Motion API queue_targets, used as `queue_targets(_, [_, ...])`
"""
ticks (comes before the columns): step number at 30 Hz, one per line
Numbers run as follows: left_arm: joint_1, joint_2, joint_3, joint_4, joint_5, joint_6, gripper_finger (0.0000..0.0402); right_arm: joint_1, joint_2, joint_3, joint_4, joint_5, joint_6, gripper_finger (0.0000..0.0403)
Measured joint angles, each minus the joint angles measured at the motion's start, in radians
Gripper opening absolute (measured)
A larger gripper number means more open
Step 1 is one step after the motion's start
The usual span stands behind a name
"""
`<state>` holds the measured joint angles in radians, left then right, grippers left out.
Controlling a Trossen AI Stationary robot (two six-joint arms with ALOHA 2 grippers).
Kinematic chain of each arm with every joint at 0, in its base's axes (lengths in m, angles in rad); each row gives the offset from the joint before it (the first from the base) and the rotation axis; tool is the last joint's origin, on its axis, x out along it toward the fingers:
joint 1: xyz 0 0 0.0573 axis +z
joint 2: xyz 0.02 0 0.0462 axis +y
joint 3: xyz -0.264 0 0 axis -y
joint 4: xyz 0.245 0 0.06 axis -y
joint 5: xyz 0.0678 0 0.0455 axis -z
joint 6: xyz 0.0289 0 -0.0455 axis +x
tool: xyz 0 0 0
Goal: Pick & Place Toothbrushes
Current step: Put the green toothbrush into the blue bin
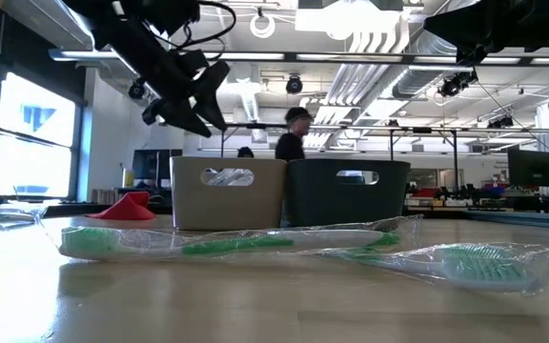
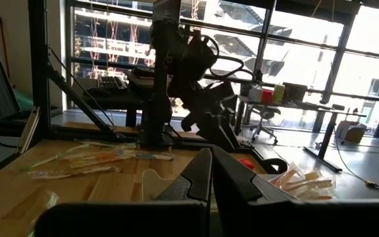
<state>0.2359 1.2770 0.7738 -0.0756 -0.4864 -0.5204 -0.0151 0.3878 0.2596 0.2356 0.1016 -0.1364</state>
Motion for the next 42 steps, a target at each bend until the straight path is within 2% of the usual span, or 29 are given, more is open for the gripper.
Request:
queue_targets(7, [-0.022, 0.001, 0.000, 0.020, 0.032, -0.008, 0.0188, 0.000, 0.000, 0.000, 0.000, 0.000, 0.007, 0.0007])
queue_targets(12, [-0.021, 0.001, 0.000, 0.025, 0.032, -0.017, 0.0188, 0.000, 0.010, 0.000, -0.003, -0.006, 0.135, 0.0007])
queue_targets(42, [-0.021, 0.002, 0.000, 0.021, 0.034, -0.008, 0.0188, 0.000, 0.018, 0.000, 0.000, -0.004, 0.132, 0.0007])
